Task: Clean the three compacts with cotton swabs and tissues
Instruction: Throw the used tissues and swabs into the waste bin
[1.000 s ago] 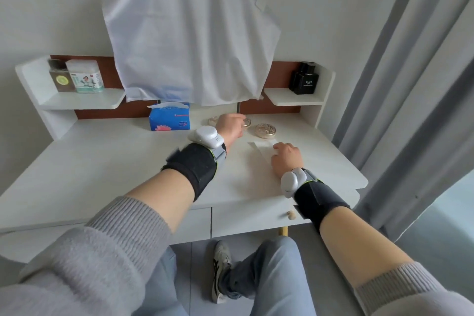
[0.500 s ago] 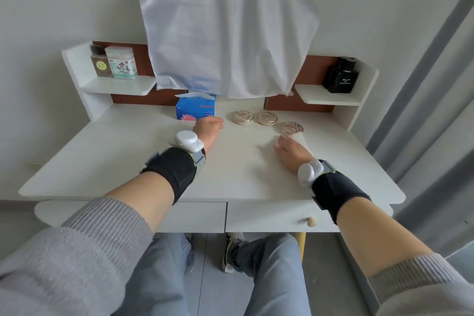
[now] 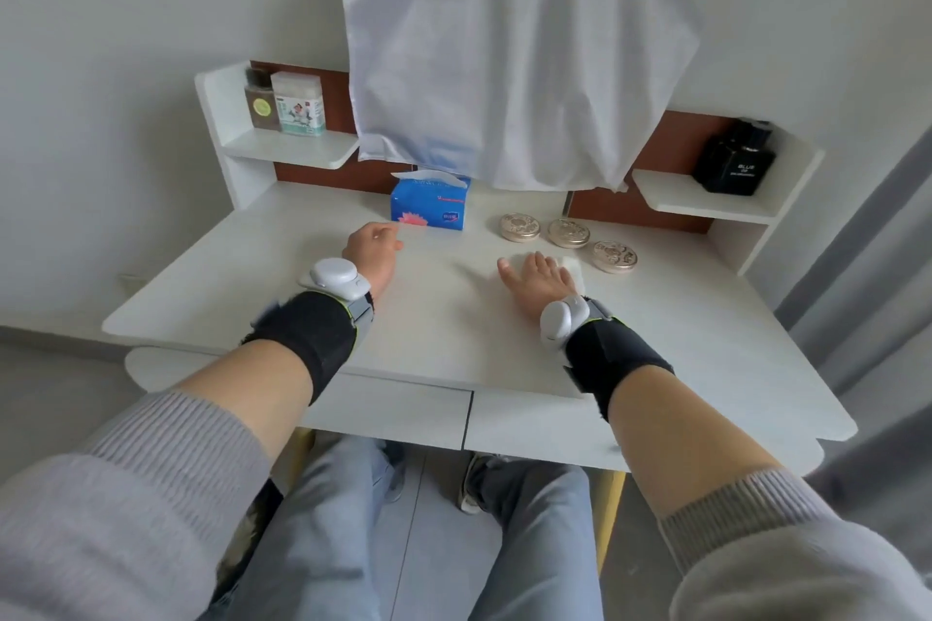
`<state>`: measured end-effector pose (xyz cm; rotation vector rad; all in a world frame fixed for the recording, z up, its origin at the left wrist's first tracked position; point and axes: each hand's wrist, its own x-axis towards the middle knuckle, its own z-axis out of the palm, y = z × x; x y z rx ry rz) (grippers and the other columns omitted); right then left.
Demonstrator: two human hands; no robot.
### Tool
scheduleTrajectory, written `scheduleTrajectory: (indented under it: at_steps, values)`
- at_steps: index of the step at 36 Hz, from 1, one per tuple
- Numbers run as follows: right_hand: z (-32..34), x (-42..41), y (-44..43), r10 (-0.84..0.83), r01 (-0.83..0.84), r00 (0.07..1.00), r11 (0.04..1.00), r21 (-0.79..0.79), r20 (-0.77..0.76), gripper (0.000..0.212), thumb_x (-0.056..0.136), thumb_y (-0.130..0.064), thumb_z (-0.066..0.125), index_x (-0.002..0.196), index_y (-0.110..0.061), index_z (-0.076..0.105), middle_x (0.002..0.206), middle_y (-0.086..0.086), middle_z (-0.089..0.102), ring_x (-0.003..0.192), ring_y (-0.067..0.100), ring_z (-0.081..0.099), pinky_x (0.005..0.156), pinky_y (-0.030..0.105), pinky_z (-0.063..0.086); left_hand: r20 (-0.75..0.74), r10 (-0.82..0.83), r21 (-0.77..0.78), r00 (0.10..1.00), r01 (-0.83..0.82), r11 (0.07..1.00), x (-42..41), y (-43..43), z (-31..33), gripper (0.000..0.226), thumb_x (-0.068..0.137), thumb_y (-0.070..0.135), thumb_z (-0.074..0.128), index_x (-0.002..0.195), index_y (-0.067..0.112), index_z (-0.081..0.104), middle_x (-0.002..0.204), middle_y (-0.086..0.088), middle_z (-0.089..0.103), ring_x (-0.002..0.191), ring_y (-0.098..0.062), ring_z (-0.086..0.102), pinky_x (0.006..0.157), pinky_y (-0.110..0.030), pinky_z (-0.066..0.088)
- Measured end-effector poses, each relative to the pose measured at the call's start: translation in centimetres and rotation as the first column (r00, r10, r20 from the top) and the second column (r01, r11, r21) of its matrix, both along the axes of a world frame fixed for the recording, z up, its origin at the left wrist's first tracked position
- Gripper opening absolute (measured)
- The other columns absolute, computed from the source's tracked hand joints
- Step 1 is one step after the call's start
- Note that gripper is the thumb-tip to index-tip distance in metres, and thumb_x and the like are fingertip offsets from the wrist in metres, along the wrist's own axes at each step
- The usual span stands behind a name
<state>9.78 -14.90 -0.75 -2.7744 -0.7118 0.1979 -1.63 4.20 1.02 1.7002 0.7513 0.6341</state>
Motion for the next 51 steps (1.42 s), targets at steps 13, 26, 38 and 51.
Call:
scheduleTrajectory:
  at_steps: [13, 26, 38, 51]
  values:
    - [-0.4, -7.6, 10.5, 0.204, -0.204, 0.979, 0.979, -0.018, 0.017, 0.074, 0.096, -0.058, 0.018, 0.148, -0.007, 0.018, 0.156, 0.005, 0.021, 0.144, 0.021, 0.013, 0.118, 0.037, 0.01, 0.109, 0.163, -0.063, 0.981, -0.157, 0.986, -6.9, 5.4, -0.9, 0.02, 0.093, 0.024, 0.042, 0.104, 0.021, 0.059, 0.094, -0.002, 0.068, 0.105, -0.025, 0.06, 0.098, -0.041, 0.046]
    - [0.5, -18.3, 22.7, 0.475, -0.477, 0.878, 0.878, -0.036, -0.055, 0.055, 0.102, -0.034, 0.026, 0.148, -0.005, 0.018, 0.156, 0.006, 0.02, 0.145, 0.021, 0.012, 0.116, 0.035, 0.008, 0.064, 0.344, 0.031, 0.937, -0.347, 0.937, -16.9, 13.5, 0.2, 0.029, 0.092, 0.013, 0.043, 0.114, 0.014, 0.061, 0.108, -0.008, 0.069, 0.108, -0.023, 0.057, 0.091, -0.029, 0.042]
    - [0.9, -24.6, 30.0, 0.52, -0.495, 0.84, 0.851, 0.176, -0.153, 0.034, 0.098, -0.012, 0.039, 0.127, 0.001, 0.05, 0.135, 0.018, 0.049, 0.115, 0.03, 0.051, 0.096, 0.033, 0.038, 0.133, 0.592, -0.146, 0.795, -0.575, 0.805, -23.6, 19.6, -4.4, 0.029, 0.094, 0.013, 0.037, 0.114, 0.014, 0.058, 0.107, -0.008, 0.069, 0.083, -0.017, 0.052, 0.068, -0.023, 0.036]
    - [-1.9, -31.9, 34.1, 0.731, -0.717, 0.682, 0.671, 0.19, -0.008, 0.066, 0.083, 0.007, 0.034, 0.137, -0.026, 0.05, 0.123, 0.012, 0.062, 0.099, 0.024, 0.055, 0.083, 0.029, 0.04, 0.108, 0.612, -0.228, 0.783, -0.58, 0.782, -27.5, 22.0, -6.2, 0.021, 0.096, 0.022, 0.039, 0.107, 0.017, 0.056, 0.103, -0.006, 0.068, 0.091, -0.024, 0.059, 0.076, -0.028, 0.045]
